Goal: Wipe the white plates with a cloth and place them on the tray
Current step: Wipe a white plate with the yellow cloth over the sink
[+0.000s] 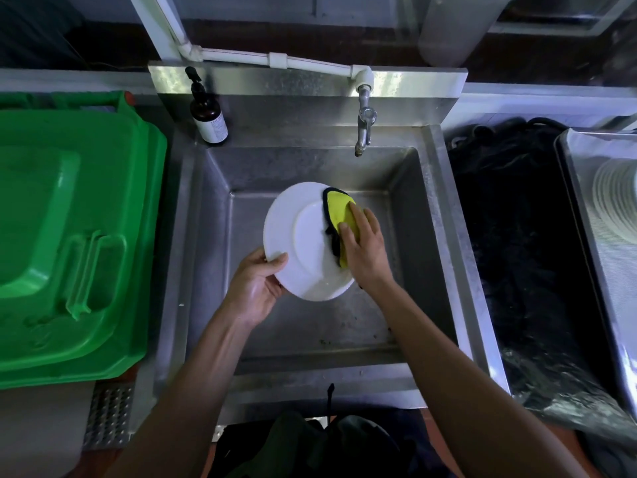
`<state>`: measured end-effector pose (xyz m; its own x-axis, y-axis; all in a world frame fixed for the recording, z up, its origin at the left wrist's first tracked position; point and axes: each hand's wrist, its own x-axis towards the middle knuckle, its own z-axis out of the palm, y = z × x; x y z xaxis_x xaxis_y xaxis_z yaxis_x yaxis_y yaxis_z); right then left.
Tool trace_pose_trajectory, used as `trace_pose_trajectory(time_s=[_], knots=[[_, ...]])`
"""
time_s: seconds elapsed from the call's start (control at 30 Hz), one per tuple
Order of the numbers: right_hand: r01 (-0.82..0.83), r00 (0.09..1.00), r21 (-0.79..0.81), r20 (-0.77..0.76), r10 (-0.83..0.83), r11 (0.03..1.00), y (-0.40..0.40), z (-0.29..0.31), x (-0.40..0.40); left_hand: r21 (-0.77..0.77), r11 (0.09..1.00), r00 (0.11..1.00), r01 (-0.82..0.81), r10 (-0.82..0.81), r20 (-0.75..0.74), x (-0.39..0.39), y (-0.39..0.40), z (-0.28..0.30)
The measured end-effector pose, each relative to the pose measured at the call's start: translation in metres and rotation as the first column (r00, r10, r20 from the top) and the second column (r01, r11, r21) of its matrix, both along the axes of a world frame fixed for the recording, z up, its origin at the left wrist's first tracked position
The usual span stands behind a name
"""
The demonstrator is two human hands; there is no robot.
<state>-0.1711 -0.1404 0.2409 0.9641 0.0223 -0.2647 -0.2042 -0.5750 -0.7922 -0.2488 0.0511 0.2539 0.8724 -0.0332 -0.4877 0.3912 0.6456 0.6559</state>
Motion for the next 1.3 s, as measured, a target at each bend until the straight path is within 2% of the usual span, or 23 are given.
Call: trace_pose_trajectory(time_s=[0.17, 0.4, 0.6, 0.73, 0.97, 1.17, 1.3], knots=[[-0.14, 0.988, -0.071, 0.056, 0.144, 0.988, -0.006, 0.004, 0.017, 0.112, 0.983, 0.988, 0.147, -0.141, -0.055, -0.004, 0.004, -0.005], [-0.298, 0.93, -0.254, 0.141, 0.34, 0.92, 0.01, 0.016, 0.013, 0.139, 0.969, 0.978, 0.202, -0.194, -0.07, -0.002, 0.001, -0.004], [-0.389, 0.853, -0.344, 0.216, 0.475, 0.855, 0.025, 0.019, -0.011, 0.149, 0.972, 0.983, 0.179, -0.17, -0.068, 0.002, -0.006, -0.004], [-0.38, 0.846, -0.347, 0.245, 0.474, 0.857, 0.027, 0.011, -0.024, 0.186, 0.971, 0.987, 0.151, -0.138, -0.08, 0.002, -0.008, -0.004], [-0.356, 0.891, -0.293, 0.18, 0.417, 0.887, 0.023, 0.005, -0.007, 0.161, 0.975, 0.987, 0.155, -0.144, -0.076, 0.001, -0.014, 0.002], [-0.304, 0.92, -0.229, 0.182, 0.348, 0.925, 0.018, 0.01, 0.02, 0.165, 0.979, 0.992, 0.119, -0.109, -0.066, 0.002, -0.004, 0.009], [-0.269, 0.947, -0.13, 0.145, 0.286, 0.954, 0.006, 0.008, 0.032, 0.135, 0.987, 0.995, 0.092, -0.088, -0.038, 0.003, 0.004, 0.01]])
